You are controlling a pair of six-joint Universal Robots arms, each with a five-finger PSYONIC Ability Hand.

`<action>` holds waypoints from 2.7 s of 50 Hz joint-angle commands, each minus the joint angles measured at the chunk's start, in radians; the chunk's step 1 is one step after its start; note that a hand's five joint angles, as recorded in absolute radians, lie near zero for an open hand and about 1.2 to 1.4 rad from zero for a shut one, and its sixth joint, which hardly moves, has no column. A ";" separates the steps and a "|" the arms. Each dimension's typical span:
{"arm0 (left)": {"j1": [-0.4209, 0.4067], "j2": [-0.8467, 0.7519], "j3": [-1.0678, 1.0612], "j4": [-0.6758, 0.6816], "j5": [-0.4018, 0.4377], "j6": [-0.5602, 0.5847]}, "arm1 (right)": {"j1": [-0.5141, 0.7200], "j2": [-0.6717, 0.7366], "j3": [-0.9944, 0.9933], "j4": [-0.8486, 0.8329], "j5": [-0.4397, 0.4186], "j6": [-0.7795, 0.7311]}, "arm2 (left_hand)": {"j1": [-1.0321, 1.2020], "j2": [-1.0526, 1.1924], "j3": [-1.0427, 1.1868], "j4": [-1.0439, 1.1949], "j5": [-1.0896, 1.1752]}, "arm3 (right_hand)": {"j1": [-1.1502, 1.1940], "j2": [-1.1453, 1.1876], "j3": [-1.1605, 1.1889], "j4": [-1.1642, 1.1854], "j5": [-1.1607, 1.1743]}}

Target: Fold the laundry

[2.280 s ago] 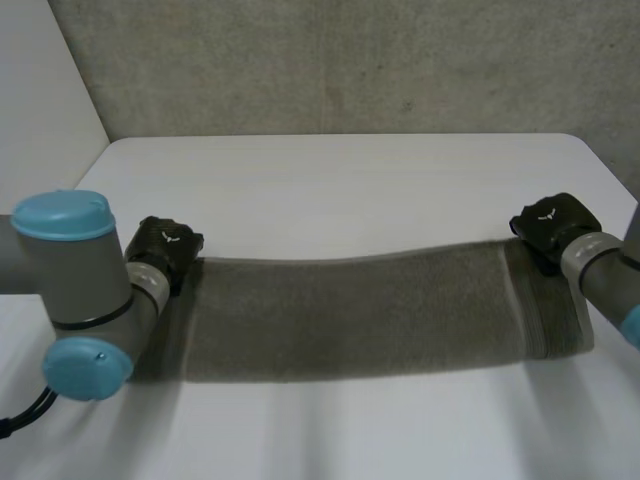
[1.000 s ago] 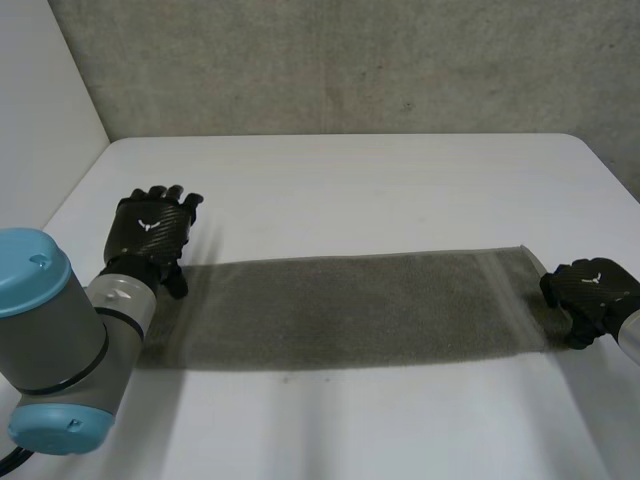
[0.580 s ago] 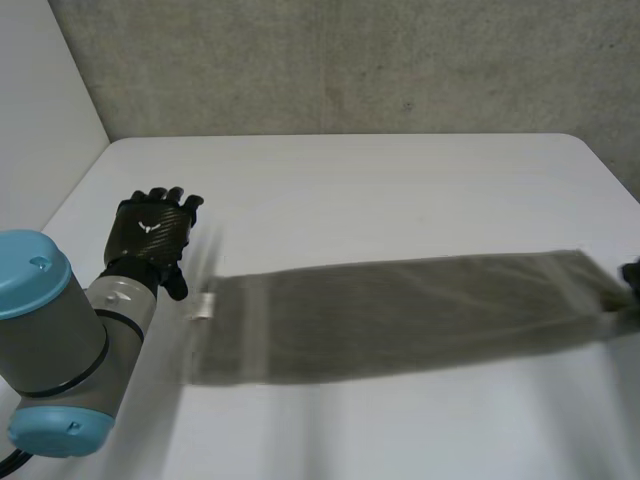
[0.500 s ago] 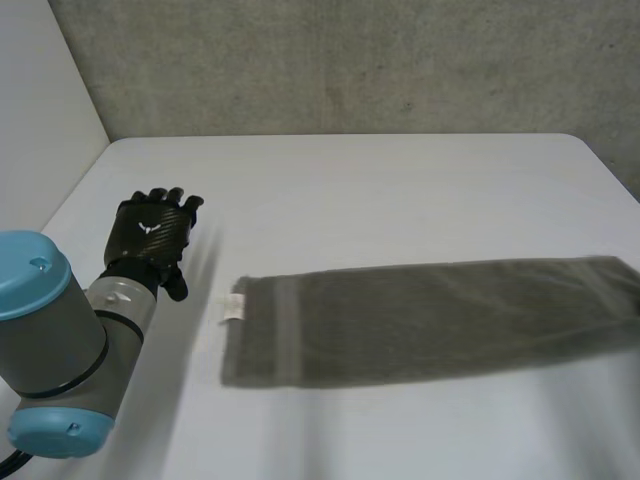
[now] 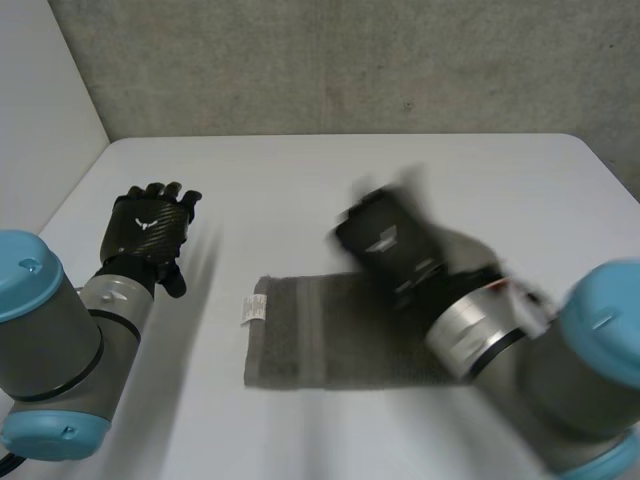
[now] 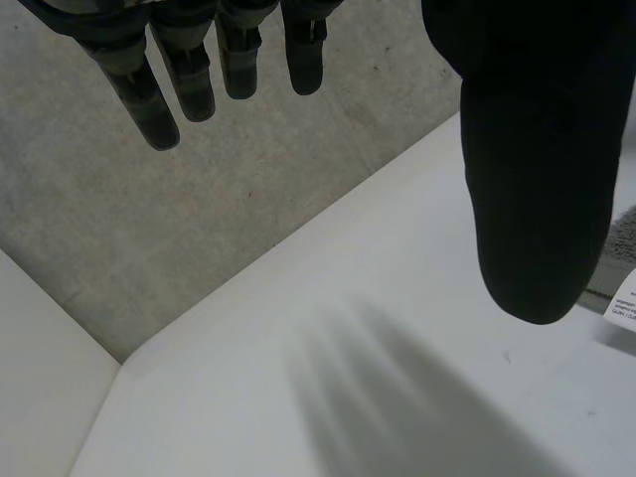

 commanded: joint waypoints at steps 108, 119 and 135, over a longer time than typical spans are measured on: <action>-0.334 -0.156 0.218 -0.377 -0.130 -0.508 | -0.071 0.210 -0.350 0.648 0.106 0.764 | -0.009 0.009 0.004 0.006 -0.032 | -0.771 -1.001 -1.009 -1.018 -0.980; -0.329 -0.247 0.229 -0.382 -0.130 -0.506 | -0.066 0.283 -0.343 0.622 0.112 0.647 | -0.009 0.009 0.004 0.006 -0.032 | -0.771 -1.001 -1.009 -1.018 -0.980; -0.295 -0.119 0.357 -0.429 -0.133 -0.336 | -0.071 0.088 -0.397 0.566 0.182 0.576 | -0.009 0.009 0.004 0.006 -0.032 | -0.771 -1.001 -1.009 -1.018 -0.980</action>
